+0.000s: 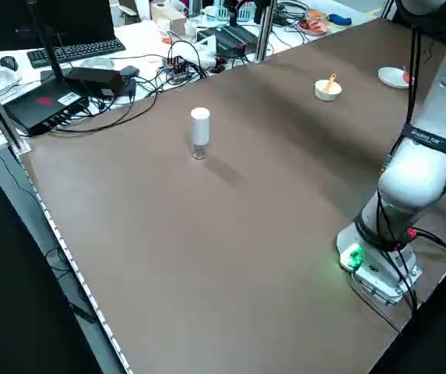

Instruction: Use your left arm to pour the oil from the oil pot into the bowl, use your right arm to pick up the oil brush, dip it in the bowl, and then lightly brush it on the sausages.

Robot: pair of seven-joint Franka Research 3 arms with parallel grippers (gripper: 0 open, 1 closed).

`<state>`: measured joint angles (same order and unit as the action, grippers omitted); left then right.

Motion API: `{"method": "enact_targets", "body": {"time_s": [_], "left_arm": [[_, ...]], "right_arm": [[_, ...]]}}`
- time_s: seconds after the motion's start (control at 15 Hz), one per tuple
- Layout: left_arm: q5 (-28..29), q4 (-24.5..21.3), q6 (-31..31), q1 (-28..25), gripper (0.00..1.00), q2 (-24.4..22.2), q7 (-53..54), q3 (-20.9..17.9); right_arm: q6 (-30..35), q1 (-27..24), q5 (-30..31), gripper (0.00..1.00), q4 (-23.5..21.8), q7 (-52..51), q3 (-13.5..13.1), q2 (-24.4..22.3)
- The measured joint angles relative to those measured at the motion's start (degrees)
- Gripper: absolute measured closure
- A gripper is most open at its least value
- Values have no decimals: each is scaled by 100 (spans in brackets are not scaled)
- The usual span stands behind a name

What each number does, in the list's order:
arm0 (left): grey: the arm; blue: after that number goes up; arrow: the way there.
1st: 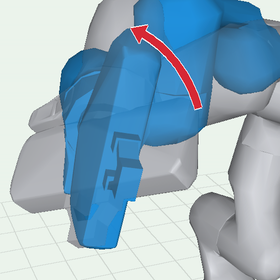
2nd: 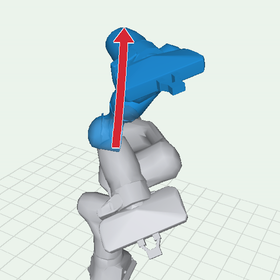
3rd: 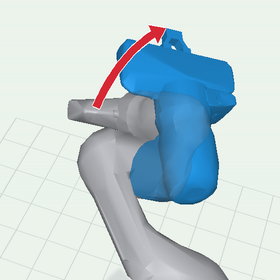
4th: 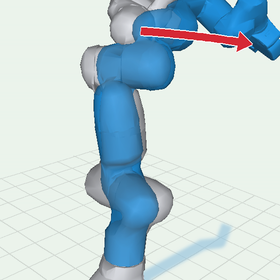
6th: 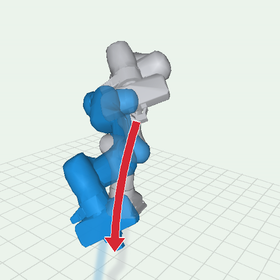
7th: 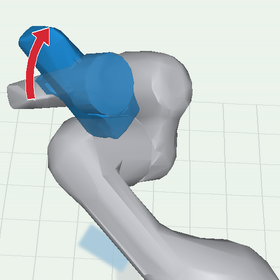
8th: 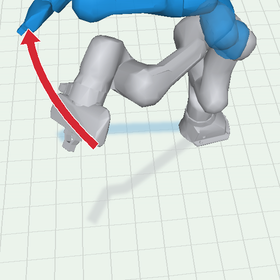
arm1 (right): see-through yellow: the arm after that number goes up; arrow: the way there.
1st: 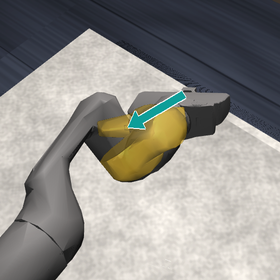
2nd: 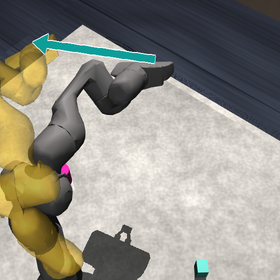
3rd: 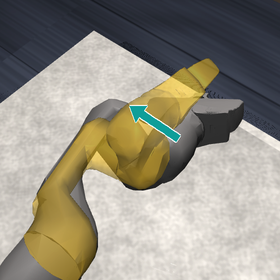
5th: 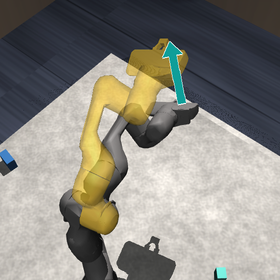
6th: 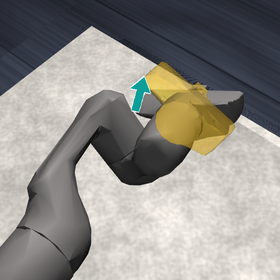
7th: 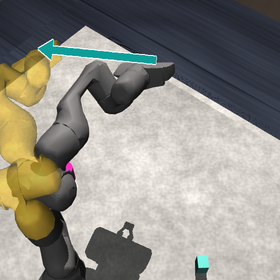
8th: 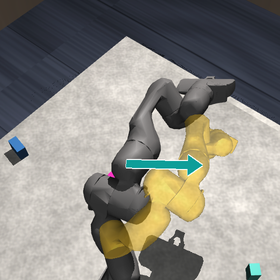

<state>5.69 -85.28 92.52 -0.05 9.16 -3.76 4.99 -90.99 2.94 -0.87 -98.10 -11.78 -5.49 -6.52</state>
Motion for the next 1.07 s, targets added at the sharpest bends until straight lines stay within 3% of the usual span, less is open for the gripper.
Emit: {"method": "enact_targets", "body": {"time_s": [0.67, 1.07], "left_arm": [[-379, -5, 238, -192, 0, 55, 54, -33], [-694, -33, 310, -771, 0, 287, 3651, -34]], "right_arm": [[-31, 20, 4, 0, 12, 0, 3, -17], [-33, 26, 5, 0, 13, -4, 3, -18]]}}
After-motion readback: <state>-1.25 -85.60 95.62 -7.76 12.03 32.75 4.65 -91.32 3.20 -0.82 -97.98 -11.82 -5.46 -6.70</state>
